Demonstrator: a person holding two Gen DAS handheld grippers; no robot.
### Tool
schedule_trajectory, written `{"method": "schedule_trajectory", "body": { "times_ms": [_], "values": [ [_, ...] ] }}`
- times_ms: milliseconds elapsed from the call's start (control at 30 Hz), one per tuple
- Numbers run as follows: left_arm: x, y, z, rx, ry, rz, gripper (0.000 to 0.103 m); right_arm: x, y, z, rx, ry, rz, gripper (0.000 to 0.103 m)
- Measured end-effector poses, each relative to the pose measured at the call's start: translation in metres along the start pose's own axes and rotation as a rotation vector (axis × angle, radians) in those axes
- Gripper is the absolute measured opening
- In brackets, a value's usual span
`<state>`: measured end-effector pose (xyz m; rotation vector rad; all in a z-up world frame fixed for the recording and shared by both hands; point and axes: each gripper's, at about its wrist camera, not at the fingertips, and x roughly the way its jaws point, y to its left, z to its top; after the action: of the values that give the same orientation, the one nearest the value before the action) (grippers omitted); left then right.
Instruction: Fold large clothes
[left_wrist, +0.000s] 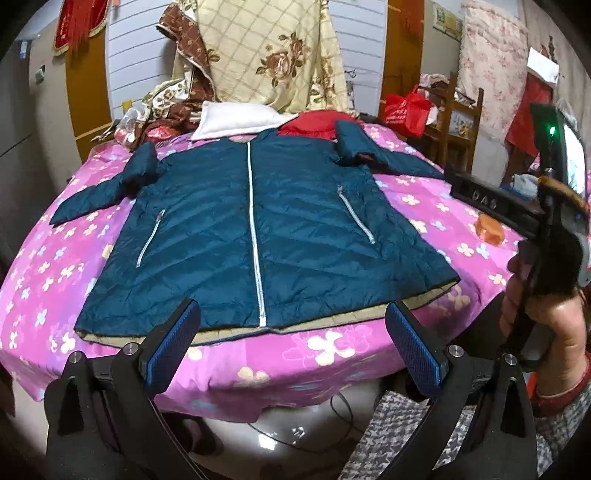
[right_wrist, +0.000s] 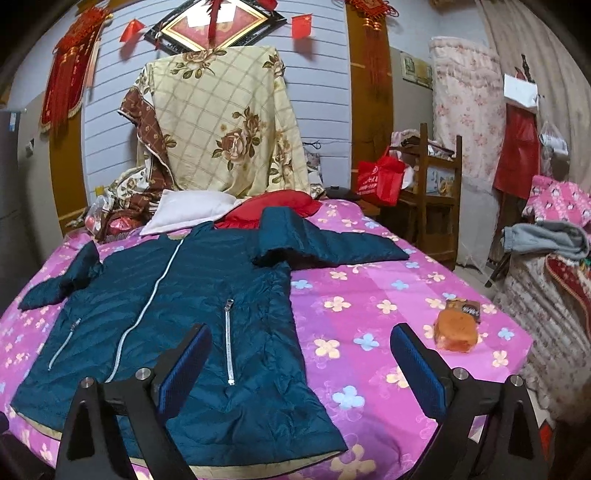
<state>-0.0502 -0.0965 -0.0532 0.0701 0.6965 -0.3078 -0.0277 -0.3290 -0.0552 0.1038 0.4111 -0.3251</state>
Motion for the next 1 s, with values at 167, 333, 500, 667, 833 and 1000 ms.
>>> {"method": "schedule_trajectory", "body": {
  "times_ms": [167, 333, 500, 667, 833, 1000],
  "values": [
    [0.001, 0.024, 0.014, -0.067, -0.034, 0.054, 0.101, 0.013, -0.008, -0.005, 0.056, 0.067, 0.086, 0.096],
    [0.016, 0.107, 0.028, -0.253, 0.007, 0.159, 0.101, 0.045, -0.025, -0.013, 0.068, 0.218, 0.151, 0.095],
    [0.044, 0.208, 0.014, -0.488, 0.089, 0.223, 0.101, 0.085, -0.047, -0.041, 0.128, 0.404, 0.171, 0.076],
    [0.072, 0.273, -0.012, -0.665, 0.148, 0.185, 0.101, 0.110, -0.045, -0.066, 0.162, 0.516, 0.233, 0.074],
    [0.099, 0.288, -0.020, -0.664, 0.176, 0.146, 0.101, 0.121, -0.034, -0.072, 0.134, 0.550, 0.240, 0.074],
    [0.128, 0.286, -0.011, -0.672, 0.225, 0.095, 0.094, 0.123, -0.028, -0.075, 0.096, 0.569, 0.236, 0.059]
  ]
}}
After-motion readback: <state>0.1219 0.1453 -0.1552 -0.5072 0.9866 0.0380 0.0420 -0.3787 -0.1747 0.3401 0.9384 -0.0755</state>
